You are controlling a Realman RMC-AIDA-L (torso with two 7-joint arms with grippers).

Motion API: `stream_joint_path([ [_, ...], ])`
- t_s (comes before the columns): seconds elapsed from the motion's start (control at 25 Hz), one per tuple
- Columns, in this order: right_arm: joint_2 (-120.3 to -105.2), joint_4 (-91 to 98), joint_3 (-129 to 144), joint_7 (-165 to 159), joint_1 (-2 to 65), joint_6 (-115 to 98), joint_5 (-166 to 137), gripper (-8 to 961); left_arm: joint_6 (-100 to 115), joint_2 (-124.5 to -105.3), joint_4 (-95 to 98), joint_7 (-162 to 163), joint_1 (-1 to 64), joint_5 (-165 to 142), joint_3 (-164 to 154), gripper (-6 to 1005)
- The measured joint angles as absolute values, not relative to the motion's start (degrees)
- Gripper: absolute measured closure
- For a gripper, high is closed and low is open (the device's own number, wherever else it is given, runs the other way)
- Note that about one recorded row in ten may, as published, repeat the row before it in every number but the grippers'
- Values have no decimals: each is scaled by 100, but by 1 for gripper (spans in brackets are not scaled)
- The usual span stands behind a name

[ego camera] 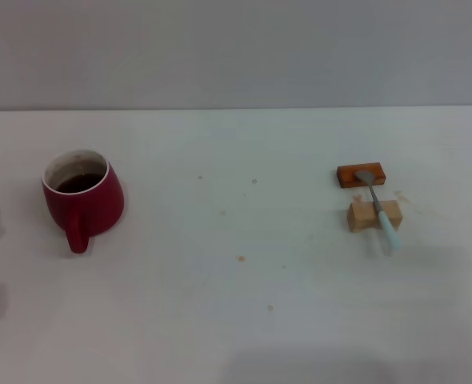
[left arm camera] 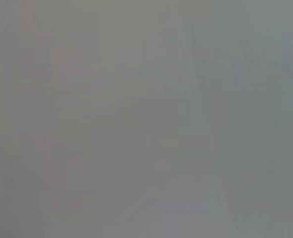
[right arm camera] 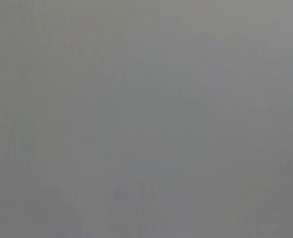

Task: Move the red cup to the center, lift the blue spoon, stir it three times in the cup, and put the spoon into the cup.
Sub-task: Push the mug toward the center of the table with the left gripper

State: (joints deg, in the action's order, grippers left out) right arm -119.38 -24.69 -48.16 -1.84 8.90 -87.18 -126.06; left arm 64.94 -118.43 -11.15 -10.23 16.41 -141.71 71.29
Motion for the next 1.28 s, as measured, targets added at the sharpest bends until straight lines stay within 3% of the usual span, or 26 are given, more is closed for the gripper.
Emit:
stream_joint_path([
  [0.44,-11944,-2469,-4816,-192,887,-8723,-12603,265,5950,-11822,-1050,-2062,1978,-14220,7078,955],
  [0.64,-11945,-2470,-4816,-193,886,-8759,-12603,264,5776,-11806,-832,-2589,2242,-14296,7045,1001],
  [1.28,-11935,-2488,-4816,-194,887,-8770,-12603,264,5498,-11781,-636,-3280,2621,-14296,6147,982],
])
